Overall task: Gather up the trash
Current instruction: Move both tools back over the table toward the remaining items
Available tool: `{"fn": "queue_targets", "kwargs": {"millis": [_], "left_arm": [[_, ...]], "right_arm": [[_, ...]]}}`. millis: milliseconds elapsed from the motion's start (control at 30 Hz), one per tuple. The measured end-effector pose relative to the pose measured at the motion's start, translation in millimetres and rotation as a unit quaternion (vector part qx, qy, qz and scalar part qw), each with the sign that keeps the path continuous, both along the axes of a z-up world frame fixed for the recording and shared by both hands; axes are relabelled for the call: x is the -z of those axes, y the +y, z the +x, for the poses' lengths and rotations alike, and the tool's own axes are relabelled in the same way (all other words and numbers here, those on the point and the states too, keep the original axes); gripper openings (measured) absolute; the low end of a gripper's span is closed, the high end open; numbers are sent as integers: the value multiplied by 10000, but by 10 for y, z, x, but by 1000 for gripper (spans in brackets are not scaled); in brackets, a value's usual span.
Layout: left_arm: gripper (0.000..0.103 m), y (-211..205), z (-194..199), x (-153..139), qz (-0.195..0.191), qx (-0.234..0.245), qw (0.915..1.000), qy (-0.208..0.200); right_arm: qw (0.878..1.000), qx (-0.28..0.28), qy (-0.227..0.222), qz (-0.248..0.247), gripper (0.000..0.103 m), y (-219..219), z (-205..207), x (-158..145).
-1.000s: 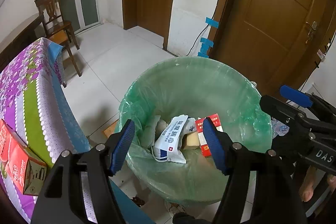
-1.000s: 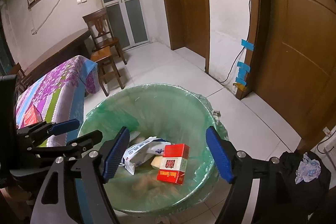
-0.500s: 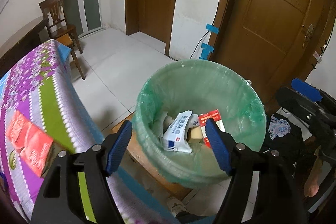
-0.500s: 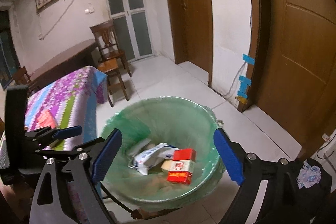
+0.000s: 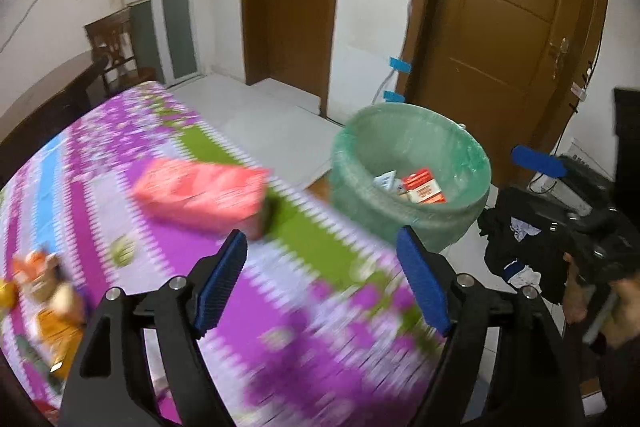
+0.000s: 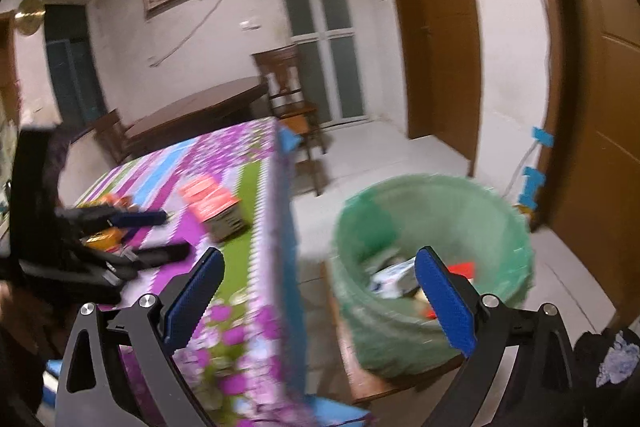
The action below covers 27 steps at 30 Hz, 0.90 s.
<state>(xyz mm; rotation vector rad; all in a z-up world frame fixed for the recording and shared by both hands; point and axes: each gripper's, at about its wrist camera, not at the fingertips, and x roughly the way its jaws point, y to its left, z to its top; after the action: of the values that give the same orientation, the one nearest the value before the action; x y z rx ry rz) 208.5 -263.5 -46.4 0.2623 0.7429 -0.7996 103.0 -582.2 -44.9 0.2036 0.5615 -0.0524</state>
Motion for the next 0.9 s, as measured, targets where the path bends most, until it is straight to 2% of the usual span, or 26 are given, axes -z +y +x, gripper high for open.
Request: {"fn": "queue_targets", "kwargs": {"millis": [100, 233, 300, 367, 400, 467, 500, 533, 567, 633, 733, 800, 867, 900], "left_arm": [[75, 583, 91, -142, -75, -323, 9994, -83], [76, 1493, 329, -288, -53, -991, 9948, -213], [76, 1889, 498, -311, 85, -1005, 9948, -173], [75, 2165, 675, -284, 348, -807, 9960, -129], [72, 2289, 777, -243, 608, -690, 9957, -147], [71, 2464, 919, -140, 992, -159, 9949, -21], [71, 2533, 970, -93, 1162, 37, 9932, 13], [71, 2593, 1048, 18, 1540, 199, 9879, 19], [70, 2630, 1102, 88, 1718, 342, 9845, 80], [62, 2732, 1185, 209, 1852, 717, 9798, 213], [51, 2776, 1311, 304, 1857, 1083, 9758, 409], [38, 2775, 1371, 373, 1874, 1488, 9691, 600], [28, 2793, 1382, 441, 1991, 1757, 9622, 601], [26, 2787, 1387, 460, 2036, 1837, 9601, 555]], "right_arm": [[9996, -278, 77, 4, 96, 276, 79, 30], [9968, -777, 133, -103, 96, 652, 227, -13], [9943, -1050, 162, -104, 96, 836, 332, -36], [9915, -1282, 226, -78, 96, 1013, 414, -27], [9897, -1405, 277, -63, 96, 1120, 462, -14], [9859, -1631, 382, -34, 96, 1328, 562, 14], [9845, -1704, 419, -38, 96, 1386, 609, 23], [9828, -1786, 463, -62, 96, 1478, 652, 37], [9808, -1880, 519, -92, 96, 1593, 693, 60], [9770, -2034, 630, -67, 96, 1721, 784, 80], [9716, -2228, 781, -176, 96, 1953, 891, 136], [9659, -2412, 874, -342, 96, 2086, 952, 134], [9577, -2676, 945, -472, 96, 2198, 998, 116], [9519, -2844, 989, -564, 96, 2271, 1028, 110]]}}
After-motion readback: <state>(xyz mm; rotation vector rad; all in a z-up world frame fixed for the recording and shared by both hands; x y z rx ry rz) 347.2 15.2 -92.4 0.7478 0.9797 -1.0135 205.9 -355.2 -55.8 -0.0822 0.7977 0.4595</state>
